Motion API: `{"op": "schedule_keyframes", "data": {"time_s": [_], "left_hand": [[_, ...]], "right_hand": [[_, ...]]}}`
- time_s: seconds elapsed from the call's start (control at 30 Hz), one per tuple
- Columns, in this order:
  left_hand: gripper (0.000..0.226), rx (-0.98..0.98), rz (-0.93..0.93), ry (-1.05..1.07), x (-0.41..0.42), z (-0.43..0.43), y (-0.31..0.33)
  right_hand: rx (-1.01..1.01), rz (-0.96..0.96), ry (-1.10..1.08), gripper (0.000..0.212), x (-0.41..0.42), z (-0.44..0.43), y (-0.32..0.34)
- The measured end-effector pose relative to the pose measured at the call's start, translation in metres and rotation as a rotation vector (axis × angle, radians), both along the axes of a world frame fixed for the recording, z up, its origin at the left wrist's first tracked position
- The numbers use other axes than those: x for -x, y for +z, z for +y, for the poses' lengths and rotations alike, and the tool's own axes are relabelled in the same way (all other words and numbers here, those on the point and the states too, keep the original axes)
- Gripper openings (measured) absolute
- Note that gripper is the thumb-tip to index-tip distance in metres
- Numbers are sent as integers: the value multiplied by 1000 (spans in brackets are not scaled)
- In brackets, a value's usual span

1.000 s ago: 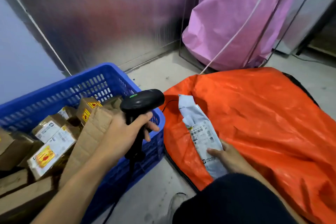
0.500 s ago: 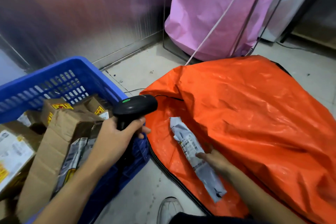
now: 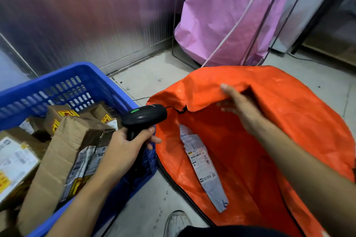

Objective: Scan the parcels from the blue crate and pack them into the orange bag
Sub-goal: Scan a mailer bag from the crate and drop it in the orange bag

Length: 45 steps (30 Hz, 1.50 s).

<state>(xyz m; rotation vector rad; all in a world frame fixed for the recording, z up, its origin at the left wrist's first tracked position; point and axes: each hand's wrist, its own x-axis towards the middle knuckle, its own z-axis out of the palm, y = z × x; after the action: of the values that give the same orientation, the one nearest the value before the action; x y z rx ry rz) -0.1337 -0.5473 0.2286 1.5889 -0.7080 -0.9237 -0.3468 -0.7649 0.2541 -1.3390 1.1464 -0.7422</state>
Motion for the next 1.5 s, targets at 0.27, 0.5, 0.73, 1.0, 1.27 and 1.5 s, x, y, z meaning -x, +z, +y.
{"op": "schedule_keyframes", "data": {"time_s": [0.27,0.5,0.73,1.0,1.27,1.5], "left_hand": [[14,21,42,19,1,3,-1],[13,23,10,6,2,7,2],[15,-4,18,16,2,5,9],[18,-27,11,36,7,7,18],[19,-32,-6,33,7,6,13],[18,-8,-54,34,6,6,3]], "right_hand": [[-66,-180,161,31,-76,-83,110],[18,-249,-7,24,-68,-78,151],[334,311,179,28,-11,-41,80],[58,380,315,34,2,3,36],[-423,-260,66,9,-9,30,4],[-365,-307,135,34,-56,24,3]]}}
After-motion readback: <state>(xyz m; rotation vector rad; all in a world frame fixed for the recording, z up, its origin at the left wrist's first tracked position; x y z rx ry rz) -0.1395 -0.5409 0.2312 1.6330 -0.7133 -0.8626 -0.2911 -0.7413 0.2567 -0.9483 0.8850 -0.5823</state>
